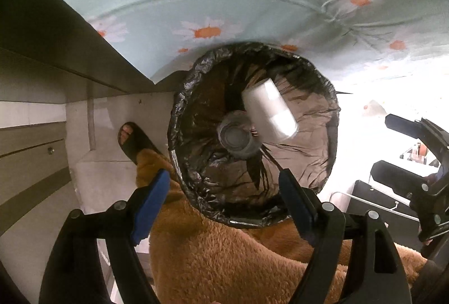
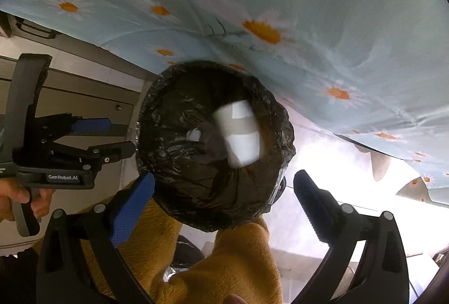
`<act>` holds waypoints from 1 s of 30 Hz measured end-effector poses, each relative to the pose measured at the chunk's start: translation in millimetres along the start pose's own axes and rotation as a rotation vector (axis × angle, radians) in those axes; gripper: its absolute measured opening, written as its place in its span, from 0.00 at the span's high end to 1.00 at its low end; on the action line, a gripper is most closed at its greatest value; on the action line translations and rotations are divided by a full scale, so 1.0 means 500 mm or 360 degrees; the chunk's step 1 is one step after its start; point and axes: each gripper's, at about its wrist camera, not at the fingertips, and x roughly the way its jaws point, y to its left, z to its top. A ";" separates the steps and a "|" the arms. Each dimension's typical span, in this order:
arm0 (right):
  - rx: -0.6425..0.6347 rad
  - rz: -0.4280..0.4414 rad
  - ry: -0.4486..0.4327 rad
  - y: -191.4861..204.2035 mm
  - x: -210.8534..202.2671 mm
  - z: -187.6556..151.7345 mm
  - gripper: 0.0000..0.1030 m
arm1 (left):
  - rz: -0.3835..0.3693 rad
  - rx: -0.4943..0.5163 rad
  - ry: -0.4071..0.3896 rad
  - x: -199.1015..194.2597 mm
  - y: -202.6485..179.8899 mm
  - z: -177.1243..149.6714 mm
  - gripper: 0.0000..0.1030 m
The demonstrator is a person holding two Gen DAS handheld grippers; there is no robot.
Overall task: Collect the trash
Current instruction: 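Raise both tools back toward the table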
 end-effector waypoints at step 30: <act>-0.0255 0.0009 -0.1184 0.066 -0.698 0.183 0.05 | -0.0130 0.0416 -0.1003 -0.693 -0.209 0.058 0.20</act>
